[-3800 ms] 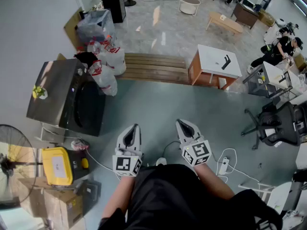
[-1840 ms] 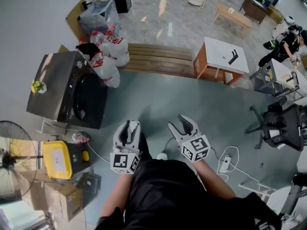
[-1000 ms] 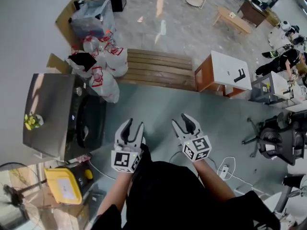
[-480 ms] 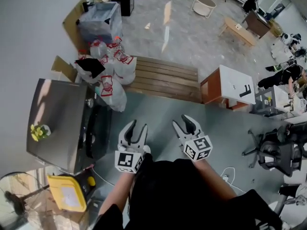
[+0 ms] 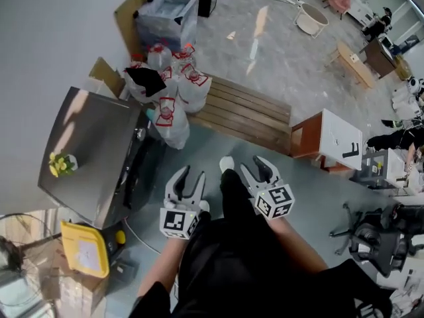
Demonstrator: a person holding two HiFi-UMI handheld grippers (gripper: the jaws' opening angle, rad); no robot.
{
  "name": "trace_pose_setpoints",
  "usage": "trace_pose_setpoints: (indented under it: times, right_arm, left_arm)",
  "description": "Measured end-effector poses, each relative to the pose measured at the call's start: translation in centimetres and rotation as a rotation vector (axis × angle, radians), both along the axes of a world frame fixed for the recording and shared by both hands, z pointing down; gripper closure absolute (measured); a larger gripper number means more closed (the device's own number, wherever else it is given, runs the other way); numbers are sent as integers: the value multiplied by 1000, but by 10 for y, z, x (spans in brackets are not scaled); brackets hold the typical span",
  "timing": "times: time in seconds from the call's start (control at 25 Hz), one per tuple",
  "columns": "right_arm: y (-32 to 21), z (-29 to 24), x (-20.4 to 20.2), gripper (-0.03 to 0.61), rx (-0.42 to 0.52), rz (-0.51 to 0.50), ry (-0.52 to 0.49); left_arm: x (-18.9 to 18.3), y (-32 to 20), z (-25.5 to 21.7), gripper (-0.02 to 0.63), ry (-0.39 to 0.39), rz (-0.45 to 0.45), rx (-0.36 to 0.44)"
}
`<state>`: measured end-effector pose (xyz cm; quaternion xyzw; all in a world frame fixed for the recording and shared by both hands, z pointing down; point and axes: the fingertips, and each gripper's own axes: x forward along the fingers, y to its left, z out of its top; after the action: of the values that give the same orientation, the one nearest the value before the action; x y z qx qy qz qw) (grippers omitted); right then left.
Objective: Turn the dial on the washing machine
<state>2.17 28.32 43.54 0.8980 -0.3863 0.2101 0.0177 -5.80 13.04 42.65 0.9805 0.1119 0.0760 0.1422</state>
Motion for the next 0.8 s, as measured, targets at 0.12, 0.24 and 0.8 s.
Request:
trace_pose_setpoints:
  times: [0.12, 0.24, 0.8]
  right_arm:
    - [-29, 3, 18, 388, 19, -81, -8]
    - [-59, 6, 37, 388, 32, -183, -24]
    - [-176, -12, 142, 388, 51, -552, -19]
  left_arm:
    - [7, -18, 2, 462, 0, -67, 0]
    - [22, -33, 5, 462, -11, -147, 3]
    - [89, -99, -6, 461, -47, -500, 22]
